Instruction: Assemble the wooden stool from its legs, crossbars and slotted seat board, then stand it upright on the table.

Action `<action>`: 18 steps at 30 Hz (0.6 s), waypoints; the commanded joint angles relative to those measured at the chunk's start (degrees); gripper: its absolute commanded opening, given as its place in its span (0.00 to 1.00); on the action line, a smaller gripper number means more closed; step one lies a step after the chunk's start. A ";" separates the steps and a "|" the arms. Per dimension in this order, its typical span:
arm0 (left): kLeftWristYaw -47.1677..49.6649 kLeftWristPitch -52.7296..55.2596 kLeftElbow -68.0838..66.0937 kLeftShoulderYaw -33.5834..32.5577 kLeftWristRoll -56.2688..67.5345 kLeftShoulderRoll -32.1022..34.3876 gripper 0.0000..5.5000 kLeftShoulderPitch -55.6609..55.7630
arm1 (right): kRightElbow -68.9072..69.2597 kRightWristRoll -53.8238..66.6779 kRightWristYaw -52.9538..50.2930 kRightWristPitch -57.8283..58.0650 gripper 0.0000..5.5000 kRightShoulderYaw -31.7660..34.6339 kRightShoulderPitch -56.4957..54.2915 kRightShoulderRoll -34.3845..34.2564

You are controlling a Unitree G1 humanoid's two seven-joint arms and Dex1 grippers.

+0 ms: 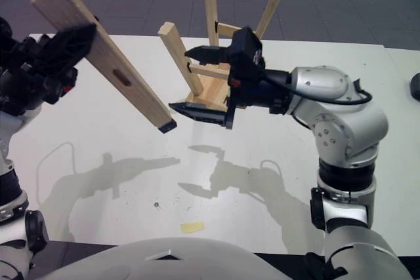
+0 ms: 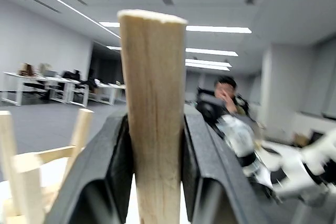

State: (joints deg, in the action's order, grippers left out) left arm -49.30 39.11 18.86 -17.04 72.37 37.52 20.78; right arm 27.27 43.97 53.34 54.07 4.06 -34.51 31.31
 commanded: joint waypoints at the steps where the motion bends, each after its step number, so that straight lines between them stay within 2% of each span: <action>1: -6.78 2.12 1.24 6.83 -5.35 3.60 0.19 5.17 | -3.39 6.36 -2.92 5.85 0.98 1.63 -5.82 -0.64; 7: -12.06 1.95 2.92 12.93 -10.76 3.65 0.19 11.59 | -3.49 9.63 -4.70 8.98 0.98 -0.54 -6.47 0.28; 16: -14.22 -0.34 0.79 13.03 -15.67 2.61 0.19 16.48 | -3.86 14.08 -0.54 11.86 0.98 0.48 -4.02 7.09; 18: -14.05 -0.37 0.62 12.33 -15.67 2.76 0.19 16.41 | -4.29 17.52 -0.55 12.82 0.98 1.88 -4.24 6.45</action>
State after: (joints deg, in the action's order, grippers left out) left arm -63.22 39.18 19.70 -3.68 57.39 39.97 35.92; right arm 23.19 58.20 52.58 65.53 4.28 -38.78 37.68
